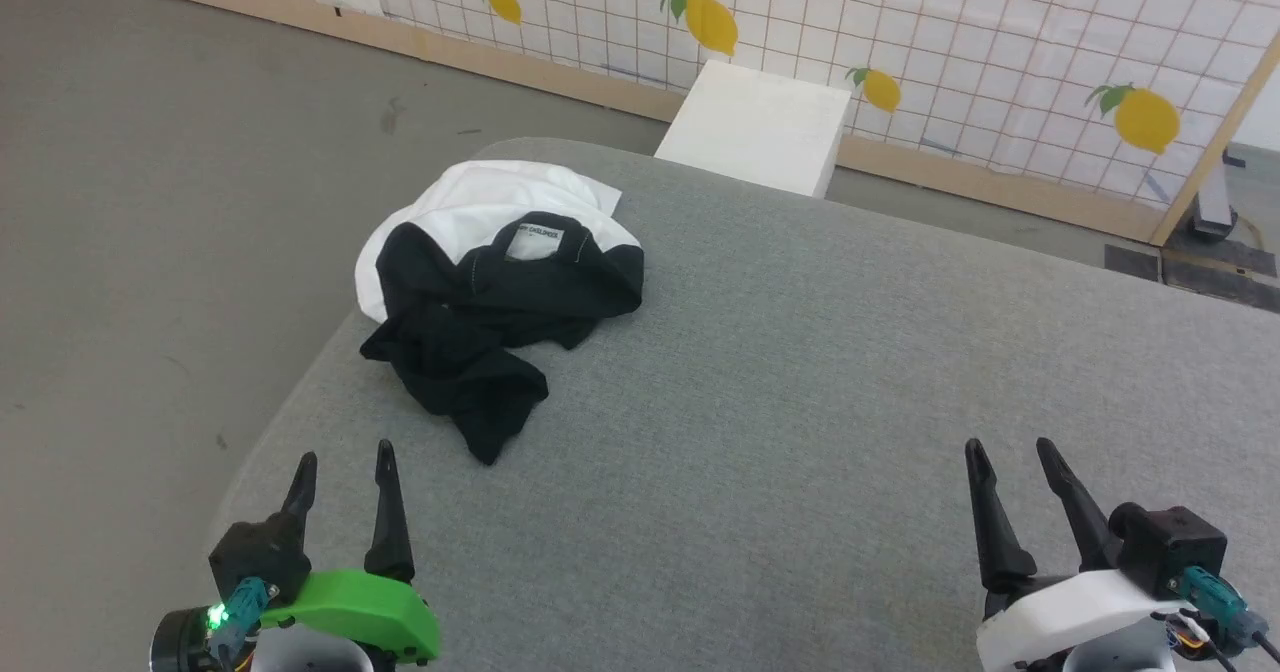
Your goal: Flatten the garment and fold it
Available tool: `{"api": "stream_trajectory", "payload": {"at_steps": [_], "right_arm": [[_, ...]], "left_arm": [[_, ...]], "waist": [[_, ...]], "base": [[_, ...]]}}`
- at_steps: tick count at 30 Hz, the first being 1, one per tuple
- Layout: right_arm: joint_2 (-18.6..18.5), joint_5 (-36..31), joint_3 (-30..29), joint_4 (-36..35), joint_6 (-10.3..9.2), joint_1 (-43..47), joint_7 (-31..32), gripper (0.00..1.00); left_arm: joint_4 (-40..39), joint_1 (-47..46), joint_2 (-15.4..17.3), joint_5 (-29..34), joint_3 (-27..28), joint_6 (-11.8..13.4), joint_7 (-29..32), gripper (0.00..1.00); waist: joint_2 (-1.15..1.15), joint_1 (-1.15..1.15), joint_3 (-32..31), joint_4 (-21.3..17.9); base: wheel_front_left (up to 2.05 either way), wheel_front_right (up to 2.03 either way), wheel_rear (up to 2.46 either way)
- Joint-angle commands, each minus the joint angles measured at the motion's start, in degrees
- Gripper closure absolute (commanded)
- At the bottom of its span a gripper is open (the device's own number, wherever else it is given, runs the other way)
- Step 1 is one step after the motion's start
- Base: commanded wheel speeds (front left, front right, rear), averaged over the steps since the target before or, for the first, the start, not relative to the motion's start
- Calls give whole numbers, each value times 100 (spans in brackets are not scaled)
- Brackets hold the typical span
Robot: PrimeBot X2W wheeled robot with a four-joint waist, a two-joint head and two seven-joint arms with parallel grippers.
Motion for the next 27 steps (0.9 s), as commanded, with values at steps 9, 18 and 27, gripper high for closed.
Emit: {"api": "stream_trajectory", "payload": {"at_steps": [9,18,27], "right_arm": [[0,213,-13,128,-7,62,-176,0],[0,186,-36,197,-7,69,-283,0],[1,112,-17,248,-8,131,-388,0]], "left_arm": [[81,115,-18,-77,24,32,-172,0],[175,129,-20,-110,47,63,-278,0],[246,151,-21,-134,59,87,-383,0]], "waist": [[0,0,10,229],[0,0,18,432],[0,0,-16,627]], "base": [[0,0,0],[0,0,0],[0,0,0]]}}
